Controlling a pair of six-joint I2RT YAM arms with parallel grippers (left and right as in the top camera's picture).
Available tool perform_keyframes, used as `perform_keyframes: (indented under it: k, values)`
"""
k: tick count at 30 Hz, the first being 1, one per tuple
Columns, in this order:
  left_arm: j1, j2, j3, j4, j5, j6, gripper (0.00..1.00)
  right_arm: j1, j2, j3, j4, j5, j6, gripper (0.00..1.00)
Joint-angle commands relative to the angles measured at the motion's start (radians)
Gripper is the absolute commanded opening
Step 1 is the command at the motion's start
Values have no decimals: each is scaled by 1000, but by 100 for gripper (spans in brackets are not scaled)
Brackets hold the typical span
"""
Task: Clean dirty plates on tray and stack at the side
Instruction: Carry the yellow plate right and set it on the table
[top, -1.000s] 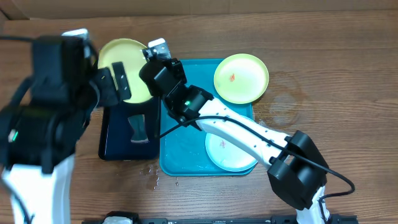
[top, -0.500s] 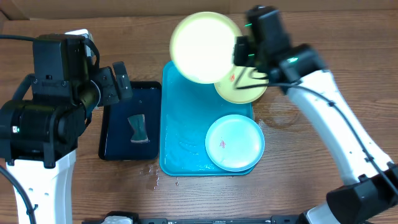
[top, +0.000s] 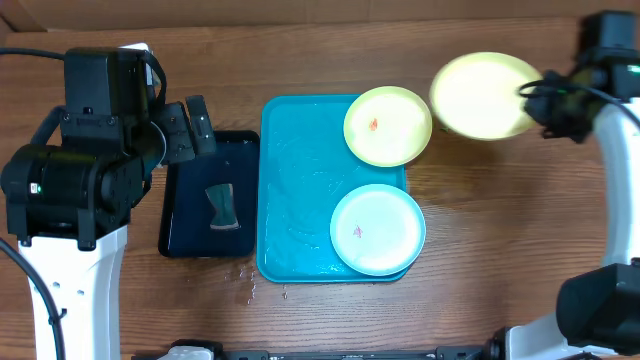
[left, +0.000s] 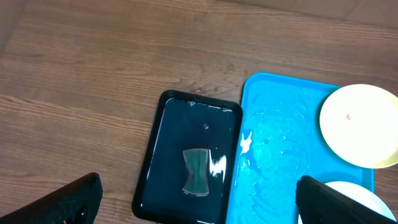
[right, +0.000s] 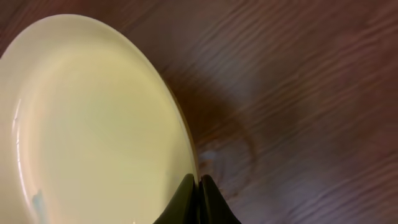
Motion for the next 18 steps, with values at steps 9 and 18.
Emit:
perform_keyframes:
  k: [9,18]
  values:
    - [-2,2,3,1,9,-21,100,-177,-6,-269,146,-8,5,4]
    - [-2,2,3,0,9,-21,100,-170,-6,-568,446,-43,28,4]
